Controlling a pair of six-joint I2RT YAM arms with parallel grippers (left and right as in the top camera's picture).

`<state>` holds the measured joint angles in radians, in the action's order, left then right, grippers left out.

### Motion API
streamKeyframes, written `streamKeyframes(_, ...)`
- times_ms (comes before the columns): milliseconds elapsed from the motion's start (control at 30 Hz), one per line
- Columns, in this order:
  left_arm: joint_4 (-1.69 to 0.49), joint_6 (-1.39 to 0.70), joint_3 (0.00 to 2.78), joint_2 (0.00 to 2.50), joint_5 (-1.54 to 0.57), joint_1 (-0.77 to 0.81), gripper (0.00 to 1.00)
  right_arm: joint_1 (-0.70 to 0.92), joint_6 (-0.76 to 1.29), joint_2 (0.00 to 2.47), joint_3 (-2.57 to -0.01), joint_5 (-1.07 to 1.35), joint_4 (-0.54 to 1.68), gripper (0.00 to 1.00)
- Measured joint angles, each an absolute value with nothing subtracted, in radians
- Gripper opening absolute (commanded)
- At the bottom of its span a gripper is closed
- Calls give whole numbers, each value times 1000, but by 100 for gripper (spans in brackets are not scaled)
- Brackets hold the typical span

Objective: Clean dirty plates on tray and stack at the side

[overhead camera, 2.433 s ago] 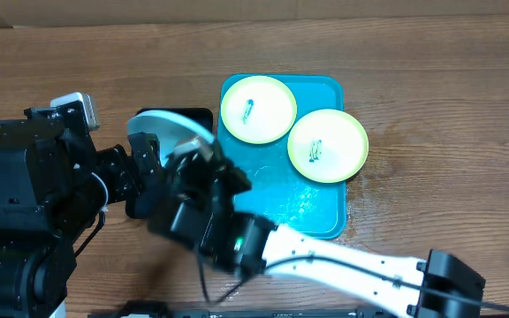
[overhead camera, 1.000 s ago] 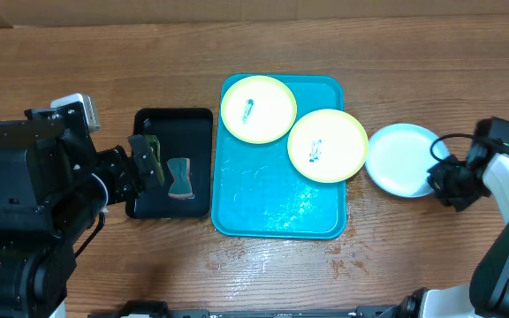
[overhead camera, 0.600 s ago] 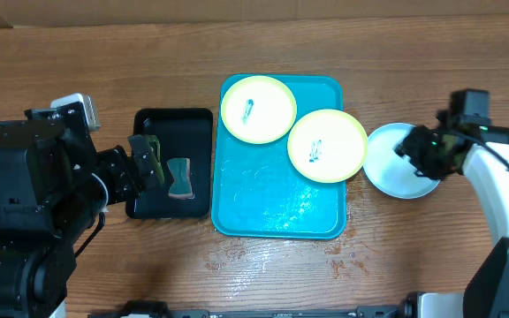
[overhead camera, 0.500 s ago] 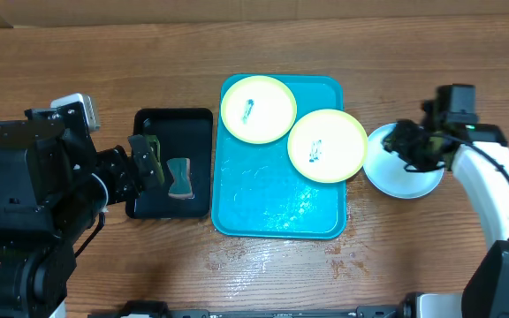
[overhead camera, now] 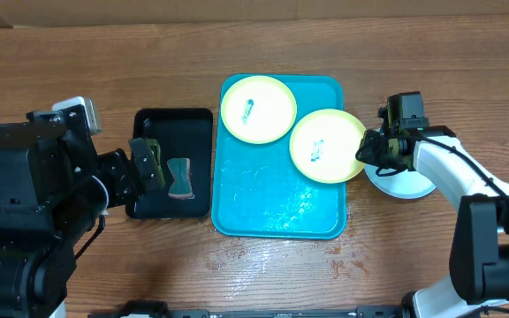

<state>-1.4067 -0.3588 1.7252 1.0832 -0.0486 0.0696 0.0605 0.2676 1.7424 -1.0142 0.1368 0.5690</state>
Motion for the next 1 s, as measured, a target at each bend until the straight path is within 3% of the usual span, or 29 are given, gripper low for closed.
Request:
streamKeyframes(500, -1489, -358, 1725, 1179, -48, 70, 100, 134, 318, 1541, -1049, 219, 867, 4)
streamKeyframes(800, -1586, -358, 1725, 1307, -48, 70, 100, 354, 418, 1574, -915, 213, 637, 4)
streamKeyframes(833, -1603, -358, 1725, 1320, -48, 70, 98, 376, 433, 1582, -896, 197, 616, 5)
streamKeyframes(900, -1619, -358, 1725, 1342, -48, 70, 96, 400, 461, 1589, -875, 167, 602, 20)
streamKeyframes(1000, -1623, -358, 1724, 1373, -47, 70, 93, 405, 479, 1589, -873, 137, 597, 25)
